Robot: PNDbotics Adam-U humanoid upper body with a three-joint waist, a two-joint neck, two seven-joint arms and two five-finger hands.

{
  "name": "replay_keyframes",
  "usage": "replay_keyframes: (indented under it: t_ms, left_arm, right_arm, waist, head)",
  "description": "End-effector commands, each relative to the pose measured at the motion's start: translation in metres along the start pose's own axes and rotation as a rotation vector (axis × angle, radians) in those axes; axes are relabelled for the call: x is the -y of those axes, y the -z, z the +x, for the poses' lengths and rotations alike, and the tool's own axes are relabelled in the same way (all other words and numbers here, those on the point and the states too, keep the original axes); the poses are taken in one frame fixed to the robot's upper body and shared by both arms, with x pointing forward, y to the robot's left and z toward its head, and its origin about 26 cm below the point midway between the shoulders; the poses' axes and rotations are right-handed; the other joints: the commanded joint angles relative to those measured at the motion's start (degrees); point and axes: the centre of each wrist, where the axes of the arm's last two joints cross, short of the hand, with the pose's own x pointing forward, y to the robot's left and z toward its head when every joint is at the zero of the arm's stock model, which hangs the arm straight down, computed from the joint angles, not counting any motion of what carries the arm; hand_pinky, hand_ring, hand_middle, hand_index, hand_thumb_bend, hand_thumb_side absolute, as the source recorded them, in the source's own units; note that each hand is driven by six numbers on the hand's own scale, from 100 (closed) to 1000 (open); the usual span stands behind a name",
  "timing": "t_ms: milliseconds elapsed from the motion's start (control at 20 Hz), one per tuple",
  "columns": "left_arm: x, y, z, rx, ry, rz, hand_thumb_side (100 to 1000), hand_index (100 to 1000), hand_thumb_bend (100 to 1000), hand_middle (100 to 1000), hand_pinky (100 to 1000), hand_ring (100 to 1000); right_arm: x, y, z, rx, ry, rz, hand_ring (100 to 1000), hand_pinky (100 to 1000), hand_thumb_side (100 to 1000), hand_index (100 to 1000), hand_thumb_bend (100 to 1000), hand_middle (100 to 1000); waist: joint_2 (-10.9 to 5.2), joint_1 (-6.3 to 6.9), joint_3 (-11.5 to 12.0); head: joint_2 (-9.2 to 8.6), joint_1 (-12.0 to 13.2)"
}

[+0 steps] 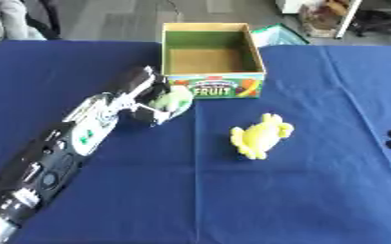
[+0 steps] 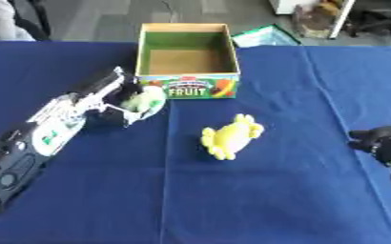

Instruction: Pick up objects on the table and place them in the box.

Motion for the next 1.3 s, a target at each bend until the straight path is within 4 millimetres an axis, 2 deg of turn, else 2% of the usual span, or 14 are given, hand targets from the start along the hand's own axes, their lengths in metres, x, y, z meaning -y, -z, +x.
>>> replay_keyframes:
  t_ms: [50,150,350,550,950,1100,1300]
  left_arm:
    - [-0.011,0.001,-0.003,-0.002,0.008,0.080,159,414,100,198,325,222]
    - [-0.011,0.001,-0.003,-0.006,0.001,0.099,170,377,100,161,288,188]
    - [-0.023,-0.001,0.001,0.014,-0.014,0.136,186,363,100,148,277,177]
    - [-0.050,-0.007,0.015,0.074,-0.018,0.153,187,366,100,151,289,181]
    - [-0.118,-0.025,0.049,0.205,-0.070,0.191,175,369,100,155,294,185]
    - [-0.130,-0.019,0.050,0.200,-0.057,0.221,169,375,100,160,298,190]
    - [-0.132,0.001,0.040,0.164,-0.021,0.240,163,385,100,169,306,200]
  right_arm:
    - [0.002,0.002,0.007,0.011,-0.028,0.009,813,823,312,694,100,577]
    - [0.002,0.002,0.007,0.011,-0.028,0.009,813,823,312,694,100,577]
    - [0.003,0.002,0.007,0.010,-0.030,0.007,814,823,312,694,100,577]
    - [0.003,0.002,0.008,0.009,-0.032,0.006,814,823,317,693,100,577]
    - [0.004,0.002,0.008,0.010,-0.037,0.007,814,823,312,694,100,577]
    - [0.003,0.003,0.008,0.011,-0.034,0.013,814,823,312,694,100,577]
    - [0.001,0.004,0.008,0.015,-0.029,0.022,814,823,312,694,100,577]
  waist:
    - [-0.68,0.02,-0.14]
    - [-0.68,0.03,-0.11]
    - [-0.70,0.09,-0.03]
    - [-0.74,0.21,0.04]
    - [-0.77,0.31,-0.21]
    - [-0.80,0.23,-0.61]
    - [-0.72,-0.05,-1.54]
  head:
    - [-0.34,-0.02]
    - [-0.34,-0.09]
    - [-0.31,-0.20]
    - [-0.27,-0.43]
    - [-0.56,-0.49]
    - [-0.76,-0.28]
    - [-1.09,0.35]
